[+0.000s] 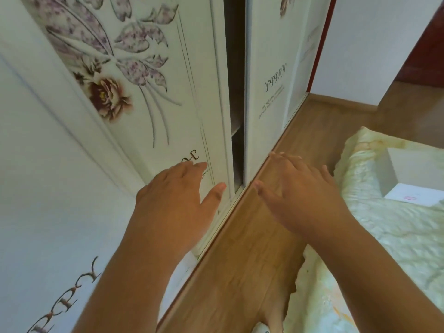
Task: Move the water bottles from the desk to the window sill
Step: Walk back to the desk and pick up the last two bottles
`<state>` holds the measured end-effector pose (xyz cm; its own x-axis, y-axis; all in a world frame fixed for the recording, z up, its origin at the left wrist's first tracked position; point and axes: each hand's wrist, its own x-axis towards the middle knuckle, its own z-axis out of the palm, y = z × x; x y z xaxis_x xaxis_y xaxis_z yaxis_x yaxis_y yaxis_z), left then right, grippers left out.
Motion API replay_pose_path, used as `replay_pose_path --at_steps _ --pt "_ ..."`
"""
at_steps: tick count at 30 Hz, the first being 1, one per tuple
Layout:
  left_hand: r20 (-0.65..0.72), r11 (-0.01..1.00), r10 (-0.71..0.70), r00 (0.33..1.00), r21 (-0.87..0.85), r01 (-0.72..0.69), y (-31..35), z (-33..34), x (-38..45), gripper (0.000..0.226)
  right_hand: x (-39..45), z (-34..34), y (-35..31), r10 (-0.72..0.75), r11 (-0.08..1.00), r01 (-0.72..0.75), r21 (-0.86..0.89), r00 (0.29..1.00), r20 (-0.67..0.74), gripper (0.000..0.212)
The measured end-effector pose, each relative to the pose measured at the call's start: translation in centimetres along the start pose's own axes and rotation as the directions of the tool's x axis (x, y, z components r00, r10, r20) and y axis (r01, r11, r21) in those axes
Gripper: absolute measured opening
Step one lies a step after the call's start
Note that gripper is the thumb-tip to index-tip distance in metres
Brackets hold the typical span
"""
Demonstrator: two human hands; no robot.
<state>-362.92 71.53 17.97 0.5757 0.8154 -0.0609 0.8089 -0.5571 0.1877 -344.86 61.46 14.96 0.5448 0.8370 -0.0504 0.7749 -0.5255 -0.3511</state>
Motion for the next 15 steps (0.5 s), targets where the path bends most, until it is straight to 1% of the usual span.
replay_pose_path --at_steps 3,8,11,15 --pt "0.066 0.999 0.034 0.997 0.015 -0.035 1.7 0.6 3.0 0.07 2.2 -0.7 1.6 0.048 0.999 -0.048 -0.022 0.999 -0.003 0.075" --pt "0.103 0.992 0.124 0.987 0.027 -0.127 5.1 0.9 8.7 0.071 5.0 -2.1 4.3 0.133 0.991 -0.133 0.005 0.989 -0.059 0.073" --pt "0.12 0.978 0.205 0.971 0.022 -0.209 7.2 1.3 12.1 0.07 6.5 -2.6 6.3 0.212 0.977 -0.212 0.005 0.975 -0.068 0.073" --pt "0.118 0.945 0.328 0.937 -0.018 -0.328 9.9 2.2 17.3 0.067 8.6 -3.6 8.7 0.357 0.933 -0.359 -0.004 0.93 -0.084 0.073"
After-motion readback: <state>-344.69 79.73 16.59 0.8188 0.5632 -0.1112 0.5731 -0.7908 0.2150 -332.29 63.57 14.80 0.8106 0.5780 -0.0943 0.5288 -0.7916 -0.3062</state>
